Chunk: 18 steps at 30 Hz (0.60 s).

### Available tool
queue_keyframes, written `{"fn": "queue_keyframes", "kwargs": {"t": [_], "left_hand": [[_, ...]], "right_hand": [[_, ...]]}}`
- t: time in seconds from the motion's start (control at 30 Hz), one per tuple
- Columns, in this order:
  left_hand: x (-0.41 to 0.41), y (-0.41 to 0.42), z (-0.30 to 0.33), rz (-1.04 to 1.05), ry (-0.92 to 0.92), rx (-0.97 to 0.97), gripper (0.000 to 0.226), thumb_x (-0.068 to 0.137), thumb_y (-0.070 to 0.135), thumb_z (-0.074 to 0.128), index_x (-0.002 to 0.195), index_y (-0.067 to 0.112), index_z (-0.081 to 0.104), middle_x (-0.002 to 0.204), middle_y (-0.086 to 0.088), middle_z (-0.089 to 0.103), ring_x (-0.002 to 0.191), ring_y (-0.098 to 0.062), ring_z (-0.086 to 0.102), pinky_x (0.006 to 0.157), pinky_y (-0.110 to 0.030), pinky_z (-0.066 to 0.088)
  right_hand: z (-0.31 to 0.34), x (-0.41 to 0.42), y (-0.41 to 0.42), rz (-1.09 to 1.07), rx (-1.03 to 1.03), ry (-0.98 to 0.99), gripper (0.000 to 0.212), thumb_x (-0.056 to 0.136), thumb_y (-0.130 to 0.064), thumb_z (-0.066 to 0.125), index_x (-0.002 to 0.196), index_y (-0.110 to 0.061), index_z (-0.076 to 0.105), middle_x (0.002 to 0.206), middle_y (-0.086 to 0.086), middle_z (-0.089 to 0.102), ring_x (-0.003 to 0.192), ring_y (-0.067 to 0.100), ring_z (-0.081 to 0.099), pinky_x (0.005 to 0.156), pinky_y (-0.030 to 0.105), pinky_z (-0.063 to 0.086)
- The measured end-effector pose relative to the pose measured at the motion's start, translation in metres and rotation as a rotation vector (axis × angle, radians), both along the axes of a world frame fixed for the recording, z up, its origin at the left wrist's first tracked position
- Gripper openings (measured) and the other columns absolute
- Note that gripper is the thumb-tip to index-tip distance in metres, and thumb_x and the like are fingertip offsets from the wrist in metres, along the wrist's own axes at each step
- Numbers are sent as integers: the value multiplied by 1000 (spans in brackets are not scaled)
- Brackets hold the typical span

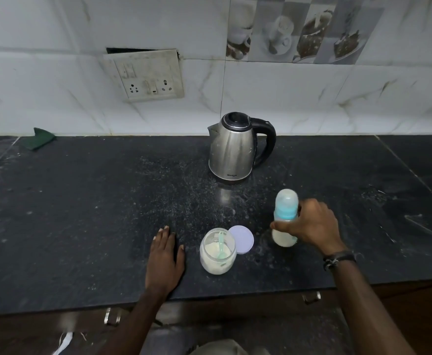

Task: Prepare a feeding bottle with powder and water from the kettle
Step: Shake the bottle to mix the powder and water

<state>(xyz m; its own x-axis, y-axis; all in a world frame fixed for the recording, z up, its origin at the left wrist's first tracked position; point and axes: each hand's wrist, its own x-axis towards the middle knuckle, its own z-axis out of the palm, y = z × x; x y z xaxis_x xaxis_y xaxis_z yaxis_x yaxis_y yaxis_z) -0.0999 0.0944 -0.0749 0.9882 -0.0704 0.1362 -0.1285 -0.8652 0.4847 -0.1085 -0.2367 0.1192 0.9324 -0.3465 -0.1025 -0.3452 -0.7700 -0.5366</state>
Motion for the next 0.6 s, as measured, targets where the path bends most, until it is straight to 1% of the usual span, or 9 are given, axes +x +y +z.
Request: {"fn": "queue_keyframes", "kwargs": {"t": [0.03, 0.13, 0.17, 0.27, 0.37, 0.43, 0.5, 0.53, 0.6], "left_hand": [[0, 1, 0, 0, -2, -5, 62, 96, 43, 33, 132, -1, 58, 151, -19, 44, 142, -33, 38, 119, -45, 27], [1, 1, 1, -1, -8, -12, 63, 96, 44, 32, 132, -1, 58, 151, -19, 44, 142, -33, 38, 119, -45, 27], [1, 1, 1, 0, -5, -8, 63, 95, 43, 33, 132, -1, 58, 151, -19, 44, 142, -33, 38, 119, -46, 28], [0, 1, 0, -1, -7, -17, 63, 95, 43, 33, 132, -2, 58, 150, -20, 44, 141, -33, 38, 119, -46, 28], [1, 2, 0, -7, -22, -13, 61, 95, 41, 35, 130, -2, 59, 149, -21, 46, 140, -34, 40, 119, -46, 29], [1, 1, -1, -9, -13, -10, 59, 95, 40, 36, 129, -2, 59, 148, -21, 46, 140, -34, 40, 119, -46, 28], [1, 1, -2, -10, -18, -18, 58, 96, 39, 36, 129, -2, 59, 148, -21, 47, 140, -34, 40, 119, -46, 28], [1, 2, -2, -12, -28, -21, 58, 96, 39, 36, 128, -2, 60, 148, -21, 47, 139, -34, 41, 118, -46, 28], [1, 1, -1, -13, -33, -19, 58, 95, 39, 37, 128, -3, 60, 147, -22, 47, 139, -35, 41, 118, -46, 29]], "right_hand": [[0, -1, 1, 15, -23, 29, 54, 52, -57, 87, 88, -22, 67, 79, -7, 64, 73, 11, 62, 61, 28, 45], [0, -4, 0, 76, 98, 24, 40, 58, -42, 90, 87, -27, 66, 84, -10, 68, 76, 2, 64, 63, 21, 48], [-1, -3, -2, 63, 82, -20, 41, 58, -43, 89, 86, -26, 65, 85, -7, 68, 76, 6, 64, 64, 24, 48], [-3, -1, -4, 6, -95, 52, 56, 50, -58, 85, 85, -20, 66, 81, -3, 65, 75, 17, 62, 62, 30, 46], [-4, -4, -3, -2, -31, 27, 54, 53, -55, 86, 90, -20, 68, 85, -3, 67, 79, 17, 64, 68, 34, 52], [-2, -4, -5, 4, 29, 5, 44, 58, -44, 89, 88, -22, 66, 86, -4, 66, 80, 15, 63, 68, 32, 49], [1, -4, -7, 37, 158, 66, 35, 60, -36, 90, 82, -24, 65, 90, -4, 70, 80, 11, 65, 67, 29, 50], [1, -3, -8, 41, 151, 97, 35, 59, -39, 89, 80, -25, 66, 89, -3, 70, 79, 10, 65, 65, 28, 49], [1, -3, -10, -7, 5, 77, 45, 54, -51, 87, 83, -23, 68, 84, -2, 69, 76, 14, 65, 62, 29, 47]]}}
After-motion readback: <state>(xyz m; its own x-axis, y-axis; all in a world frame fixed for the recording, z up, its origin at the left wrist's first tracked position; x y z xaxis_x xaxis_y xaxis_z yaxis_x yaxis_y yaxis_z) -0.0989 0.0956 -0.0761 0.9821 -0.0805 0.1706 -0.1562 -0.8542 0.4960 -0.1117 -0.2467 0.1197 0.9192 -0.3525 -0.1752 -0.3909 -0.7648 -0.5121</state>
